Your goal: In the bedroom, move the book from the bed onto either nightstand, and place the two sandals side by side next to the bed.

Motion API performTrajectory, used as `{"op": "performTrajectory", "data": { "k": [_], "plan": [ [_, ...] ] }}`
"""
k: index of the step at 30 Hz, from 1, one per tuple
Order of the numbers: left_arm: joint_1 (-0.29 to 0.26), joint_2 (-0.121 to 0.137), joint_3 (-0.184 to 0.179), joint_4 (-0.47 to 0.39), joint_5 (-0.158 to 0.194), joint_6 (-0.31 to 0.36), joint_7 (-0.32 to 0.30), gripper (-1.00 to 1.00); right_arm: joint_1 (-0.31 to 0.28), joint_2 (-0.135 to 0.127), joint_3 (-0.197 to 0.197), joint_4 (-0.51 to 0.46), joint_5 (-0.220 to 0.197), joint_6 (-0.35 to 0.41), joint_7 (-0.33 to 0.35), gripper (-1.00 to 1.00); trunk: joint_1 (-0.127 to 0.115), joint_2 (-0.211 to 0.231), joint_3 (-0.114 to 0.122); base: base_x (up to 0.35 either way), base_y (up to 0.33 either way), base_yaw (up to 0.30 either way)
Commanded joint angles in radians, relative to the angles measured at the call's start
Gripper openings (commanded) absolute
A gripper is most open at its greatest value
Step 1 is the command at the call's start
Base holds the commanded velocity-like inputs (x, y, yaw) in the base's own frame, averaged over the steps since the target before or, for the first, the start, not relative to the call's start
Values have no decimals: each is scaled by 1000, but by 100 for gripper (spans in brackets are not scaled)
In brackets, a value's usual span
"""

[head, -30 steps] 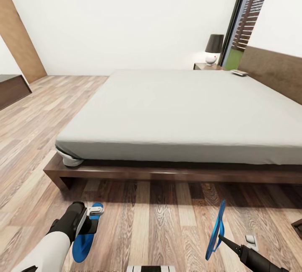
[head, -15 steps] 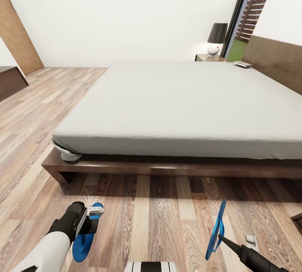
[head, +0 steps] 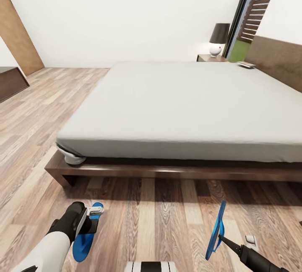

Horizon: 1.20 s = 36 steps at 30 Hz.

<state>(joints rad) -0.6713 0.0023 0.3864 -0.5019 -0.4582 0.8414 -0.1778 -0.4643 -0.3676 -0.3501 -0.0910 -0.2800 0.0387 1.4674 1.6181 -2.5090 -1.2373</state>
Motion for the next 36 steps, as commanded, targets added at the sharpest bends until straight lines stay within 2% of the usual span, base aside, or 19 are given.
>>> {"op": "performTrajectory", "data": {
  "k": [1,15,36],
  "plan": [
    [-1,-1,5,-1,-11,2,-9,-100,0,0,3,1,-5,4,3,-100,0,0,-1,113,119,0],
    [-1,-1,4,-1,-11,2,-9,-100,0,0,3,0,-5,4,4,-100,0,0,-1,197,241,0],
    [-1,-1,4,-2,-10,2,-9,-100,0,0,3,1,-5,4,3,-100,0,0,-1,93,70,0]
  ]
}}
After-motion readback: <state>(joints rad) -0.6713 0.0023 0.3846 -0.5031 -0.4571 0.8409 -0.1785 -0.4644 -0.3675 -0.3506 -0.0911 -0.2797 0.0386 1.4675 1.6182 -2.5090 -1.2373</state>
